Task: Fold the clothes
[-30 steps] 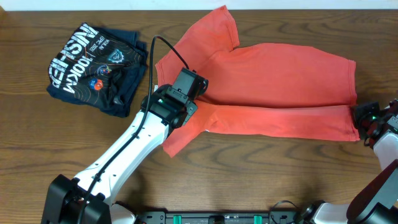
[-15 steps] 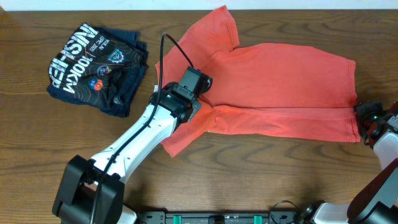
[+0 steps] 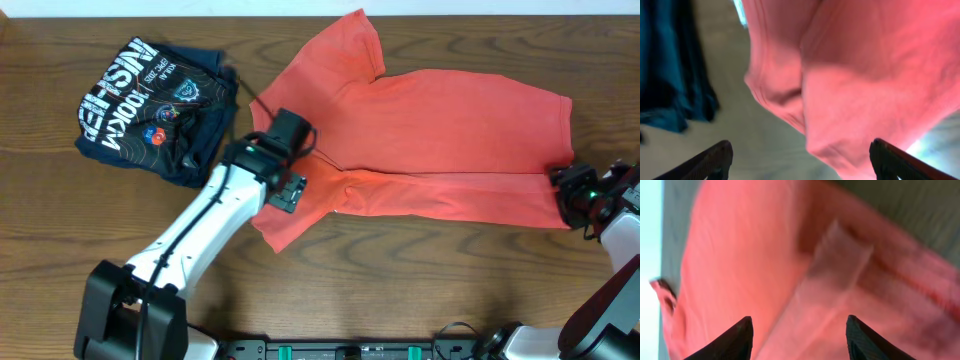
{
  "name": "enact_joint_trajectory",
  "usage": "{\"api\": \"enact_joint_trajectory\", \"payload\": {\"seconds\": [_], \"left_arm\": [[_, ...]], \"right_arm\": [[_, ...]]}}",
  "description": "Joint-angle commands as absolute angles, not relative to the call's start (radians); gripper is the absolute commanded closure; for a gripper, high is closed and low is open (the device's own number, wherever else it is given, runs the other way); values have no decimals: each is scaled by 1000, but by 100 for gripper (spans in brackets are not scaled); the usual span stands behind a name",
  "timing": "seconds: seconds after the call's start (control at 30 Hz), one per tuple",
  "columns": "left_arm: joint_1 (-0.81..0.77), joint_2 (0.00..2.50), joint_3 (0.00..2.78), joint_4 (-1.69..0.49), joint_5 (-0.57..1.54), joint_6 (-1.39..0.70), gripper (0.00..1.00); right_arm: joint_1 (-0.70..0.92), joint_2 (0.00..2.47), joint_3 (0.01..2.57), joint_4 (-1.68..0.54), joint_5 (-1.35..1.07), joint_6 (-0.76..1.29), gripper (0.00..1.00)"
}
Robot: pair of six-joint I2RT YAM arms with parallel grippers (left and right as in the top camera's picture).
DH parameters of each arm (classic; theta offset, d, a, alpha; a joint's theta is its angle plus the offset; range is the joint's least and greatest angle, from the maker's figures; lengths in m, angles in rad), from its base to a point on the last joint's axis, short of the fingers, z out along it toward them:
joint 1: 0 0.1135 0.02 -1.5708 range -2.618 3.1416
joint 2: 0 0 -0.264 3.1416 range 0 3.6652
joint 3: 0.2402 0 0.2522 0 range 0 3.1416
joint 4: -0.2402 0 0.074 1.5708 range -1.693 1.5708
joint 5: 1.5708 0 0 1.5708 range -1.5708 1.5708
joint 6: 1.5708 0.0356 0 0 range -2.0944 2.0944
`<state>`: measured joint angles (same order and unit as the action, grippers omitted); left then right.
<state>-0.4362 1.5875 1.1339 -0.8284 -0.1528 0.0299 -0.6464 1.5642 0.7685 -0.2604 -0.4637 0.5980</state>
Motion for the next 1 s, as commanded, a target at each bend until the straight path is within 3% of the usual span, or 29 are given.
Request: {"api": "enact_joint_trajectory", "payload": {"seconds": [0.0, 0.2, 0.4, 0.47, 0.6, 0.97], "left_arm": [[-357, 1575, 1110, -848, 37, -88, 11], [-204, 1581, 1037, -838, 267, -108, 22], [-138, 1617, 978, -786, 398, -107, 40], [-136, 1641, 963, -767, 416, -108, 41], [-134, 1716, 958, -734, 415, -107, 55], [-134, 1794, 962, -676, 415, -107, 74]], "right_arm": [[-641, 1574, 778, -313, -513, 506, 42], [-641, 1574, 778, -399, -513, 462, 42], [-641, 1574, 778, -420, -513, 462, 42], [-641, 1574, 778, -426, -513, 462, 42], [-641, 1574, 777, -432, -513, 462, 43], [-641, 1574, 777, -435, -508, 462, 44]]}}
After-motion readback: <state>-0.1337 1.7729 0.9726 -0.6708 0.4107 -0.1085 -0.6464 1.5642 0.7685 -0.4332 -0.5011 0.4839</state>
